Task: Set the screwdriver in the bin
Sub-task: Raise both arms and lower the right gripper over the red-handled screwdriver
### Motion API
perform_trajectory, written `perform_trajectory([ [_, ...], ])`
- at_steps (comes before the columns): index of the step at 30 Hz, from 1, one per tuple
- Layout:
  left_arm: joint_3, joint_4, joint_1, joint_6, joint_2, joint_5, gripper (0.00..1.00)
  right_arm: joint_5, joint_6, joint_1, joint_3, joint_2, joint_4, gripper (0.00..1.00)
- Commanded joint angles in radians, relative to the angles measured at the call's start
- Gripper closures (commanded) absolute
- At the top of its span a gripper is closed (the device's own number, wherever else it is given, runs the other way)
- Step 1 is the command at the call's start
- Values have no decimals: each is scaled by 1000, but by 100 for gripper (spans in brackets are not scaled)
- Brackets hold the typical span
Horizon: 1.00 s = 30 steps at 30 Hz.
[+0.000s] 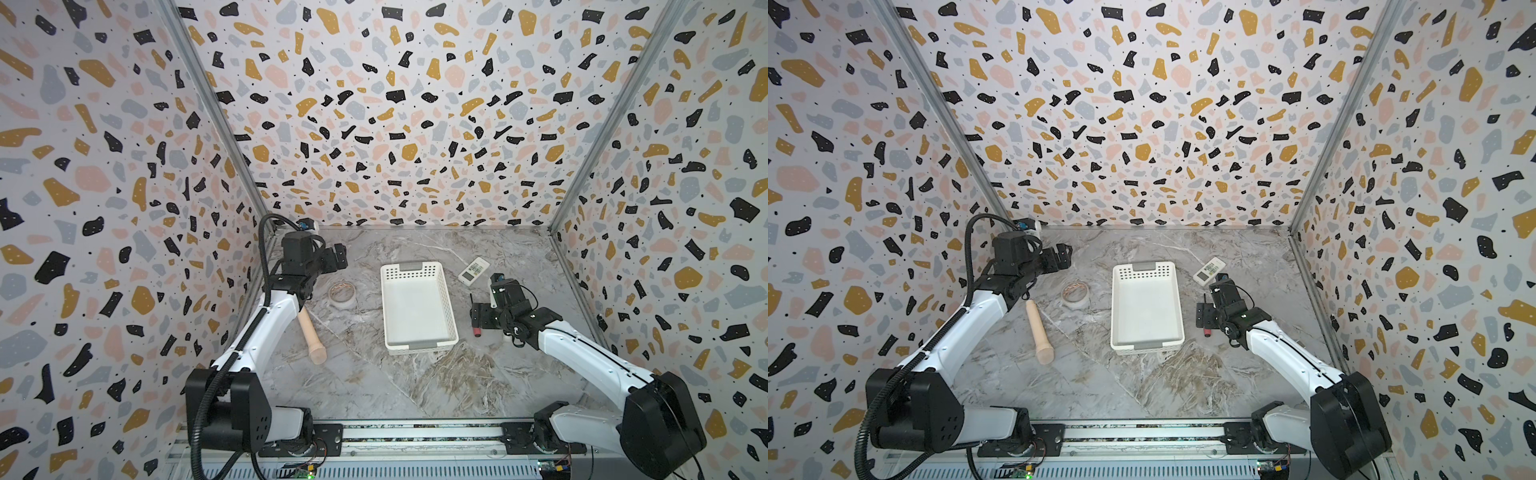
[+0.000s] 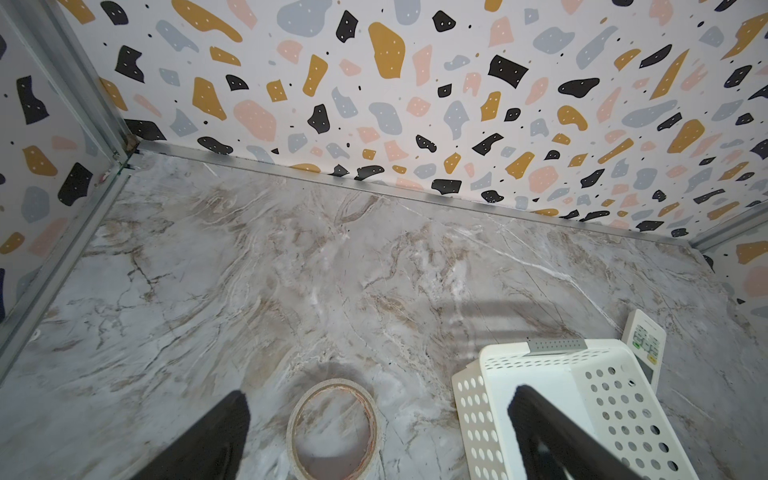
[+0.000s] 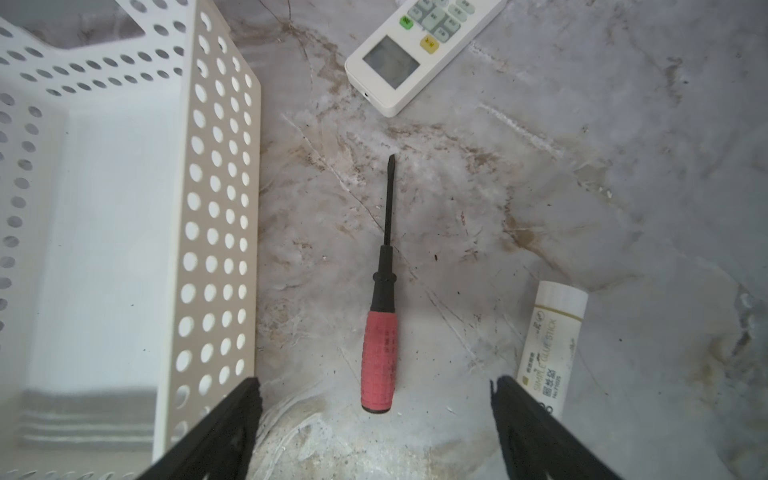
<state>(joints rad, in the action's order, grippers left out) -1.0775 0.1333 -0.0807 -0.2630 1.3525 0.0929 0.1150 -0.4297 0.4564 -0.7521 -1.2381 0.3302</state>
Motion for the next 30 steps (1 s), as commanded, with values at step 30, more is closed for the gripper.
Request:
perform_trajectory([
  [30, 25, -31, -5, 20, -63, -113, 0, 43, 6, 26, -59, -283, -26, 46],
])
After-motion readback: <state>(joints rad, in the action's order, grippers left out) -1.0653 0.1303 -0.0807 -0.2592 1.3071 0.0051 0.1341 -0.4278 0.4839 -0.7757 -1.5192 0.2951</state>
